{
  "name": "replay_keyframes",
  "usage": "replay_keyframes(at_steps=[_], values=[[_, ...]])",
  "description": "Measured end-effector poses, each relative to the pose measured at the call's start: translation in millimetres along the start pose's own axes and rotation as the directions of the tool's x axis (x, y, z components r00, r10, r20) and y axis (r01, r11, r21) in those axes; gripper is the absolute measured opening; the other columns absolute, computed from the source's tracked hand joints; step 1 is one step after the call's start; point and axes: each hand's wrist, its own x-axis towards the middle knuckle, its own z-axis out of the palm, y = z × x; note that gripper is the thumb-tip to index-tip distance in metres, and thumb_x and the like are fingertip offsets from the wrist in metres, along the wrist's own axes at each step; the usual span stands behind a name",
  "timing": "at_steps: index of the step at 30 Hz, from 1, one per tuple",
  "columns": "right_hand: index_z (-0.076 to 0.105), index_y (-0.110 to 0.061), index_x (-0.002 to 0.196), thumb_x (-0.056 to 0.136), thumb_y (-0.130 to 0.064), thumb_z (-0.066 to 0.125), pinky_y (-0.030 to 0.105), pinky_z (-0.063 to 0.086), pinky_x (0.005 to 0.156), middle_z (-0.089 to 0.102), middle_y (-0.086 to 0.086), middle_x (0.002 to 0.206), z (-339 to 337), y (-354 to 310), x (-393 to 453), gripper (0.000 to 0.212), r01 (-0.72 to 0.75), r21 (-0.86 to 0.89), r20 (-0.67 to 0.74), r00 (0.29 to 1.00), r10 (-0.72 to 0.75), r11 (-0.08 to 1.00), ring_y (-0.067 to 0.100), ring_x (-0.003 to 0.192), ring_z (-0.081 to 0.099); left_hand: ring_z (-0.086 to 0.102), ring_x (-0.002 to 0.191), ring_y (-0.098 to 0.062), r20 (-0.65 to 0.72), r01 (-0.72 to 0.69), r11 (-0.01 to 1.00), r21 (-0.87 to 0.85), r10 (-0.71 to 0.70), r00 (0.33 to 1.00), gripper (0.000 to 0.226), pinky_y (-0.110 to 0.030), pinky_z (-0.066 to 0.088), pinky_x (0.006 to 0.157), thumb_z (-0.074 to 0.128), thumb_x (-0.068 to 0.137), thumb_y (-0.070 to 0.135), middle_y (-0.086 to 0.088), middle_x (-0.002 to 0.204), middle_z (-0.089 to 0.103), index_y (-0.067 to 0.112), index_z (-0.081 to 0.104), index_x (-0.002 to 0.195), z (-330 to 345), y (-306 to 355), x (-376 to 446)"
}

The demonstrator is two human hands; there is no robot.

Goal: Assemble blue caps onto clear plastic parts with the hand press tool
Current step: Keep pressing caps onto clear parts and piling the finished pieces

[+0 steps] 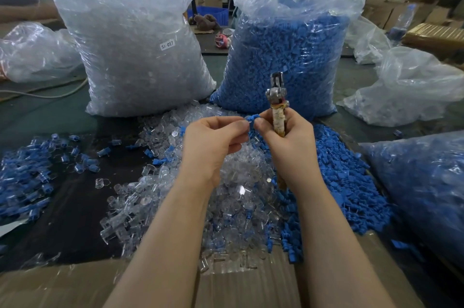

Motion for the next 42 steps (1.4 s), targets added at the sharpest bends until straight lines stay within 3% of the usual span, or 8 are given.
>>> replay_keyframes(at_steps=[11, 18, 24, 27, 31, 34, 38, 42], values=[[0.064, -0.021, 0.083, 0.088, -0.016, 0.07, 0.042, 0.054, 0.066, 0.065, -0.006, 0.07, 3.3, 2.2, -1.4, 0.009, 0.008, -0.088, -0.022, 1.0, -0.01, 0.996, 0.017, 0.068, 0.062, 0.072, 0.068, -0.013, 0.001, -0.125, 0.991, 0.036, 0.125, 0.992, 0.006, -0.018, 0.056, 0.062, 0.078, 0.079, 0.006, -0.003, 0.072, 0.075, 0.011, 0.075, 0.08, 5.1, -1.7, -4.2], [0.065, -0.022, 0.085, 0.089, -0.017, 0.067, 0.03, 0.043, 0.057, 0.059, -0.01, 0.064, 3.7, 0.9, -0.7, 0.007, 0.015, -0.125, 0.023, 1.0, -0.012, 0.992, 0.004, 0.056, 0.049, 0.068, 0.066, -0.006, -0.06, -0.208, 0.971, 0.115, 0.216, 0.975, 0.006, -0.015, 0.051, 0.06, 0.079, 0.079, 0.009, 0.001, 0.069, 0.073, 0.013, 0.075, 0.079, 5.3, -7.8, 0.5], [0.068, -0.022, 0.086, 0.089, -0.013, 0.065, 0.024, 0.043, 0.052, 0.06, -0.011, 0.061, -0.2, -1.2, 0.2, 0.01, -0.036, -0.091, 0.125, 0.991, 0.047, 0.995, 0.005, 0.054, 0.047, 0.068, 0.066, -0.004, -0.114, -0.261, 0.94, 0.221, 0.291, 0.95, 0.015, -0.021, 0.055, 0.066, 0.08, 0.08, 0.014, 0.008, 0.067, 0.072, 0.024, 0.072, 0.073, 3.4, -12.5, 3.6], [0.067, -0.026, 0.085, 0.087, -0.015, 0.065, 0.023, 0.047, 0.055, 0.066, -0.012, 0.069, -10.0, -1.7, 1.5, 0.012, -0.058, -0.169, 0.211, 0.973, 0.093, 0.984, 0.006, 0.059, 0.056, 0.066, 0.065, -0.002, -0.099, -0.271, 0.941, 0.2, 0.295, 0.95, 0.018, -0.018, 0.055, 0.066, 0.077, 0.082, 0.01, 0.009, 0.066, 0.071, 0.024, 0.07, 0.073, 1.9, -12.7, 4.8], [0.067, -0.023, 0.087, 0.084, -0.014, 0.066, 0.039, 0.053, 0.073, 0.068, -0.001, 0.079, -20.6, 1.0, 0.3, 0.01, -0.089, -0.261, 0.32, 0.932, 0.174, 0.961, 0.019, 0.075, 0.062, 0.067, 0.069, -0.007, -0.061, -0.288, 0.947, 0.141, 0.299, 0.952, 0.015, -0.019, 0.056, 0.069, 0.074, 0.084, 0.008, 0.009, 0.066, 0.071, 0.021, 0.07, 0.078, -2.0, -12.7, 6.6], [0.066, -0.023, 0.089, 0.084, -0.011, 0.067, 0.039, 0.051, 0.073, 0.065, -0.008, 0.075, -21.2, 0.6, -0.5, 0.013, -0.096, -0.281, 0.372, 0.906, 0.201, 0.955, 0.014, 0.071, 0.061, 0.067, 0.068, -0.005, -0.035, -0.301, 0.95, 0.082, 0.305, 0.952, 0.015, -0.015, 0.053, 0.066, 0.072, 0.085, 0.005, 0.009, 0.066, 0.07, 0.018, 0.069, 0.08, -4.6, -12.4, 8.1], [0.065, -0.026, 0.088, 0.084, -0.01, 0.067, 0.042, 0.053, 0.077, 0.066, -0.011, 0.08, -20.1, -1.0, -0.8, 0.016, -0.092, -0.29, 0.396, 0.894, 0.207, 0.952, 0.023, 0.082, 0.063, 0.066, 0.067, -0.002, -0.007, -0.31, 0.95, 0.045, 0.311, 0.95, 0.014, -0.012, 0.051, 0.065, 0.07, 0.086, 0.003, 0.009, 0.066, 0.071, 0.016, 0.069, 0.081, -7.1, -12.5, 9.2], [0.064, -0.025, 0.088, 0.084, -0.01, 0.065, 0.044, 0.052, 0.074, 0.064, -0.009, 0.077, -19.4, -1.0, -1.4, 0.015, -0.074, -0.308, 0.404, 0.892, 0.201, 0.948, 0.026, 0.078, 0.061, 0.067, 0.069, -0.003, 0.016, -0.307, 0.951, 0.033, 0.307, 0.952, 0.013, -0.014, 0.052, 0.067, 0.07, 0.086, 0.004, 0.008, 0.068, 0.071, 0.016, 0.069, 0.082, -9.7, -12.4, 10.4]])
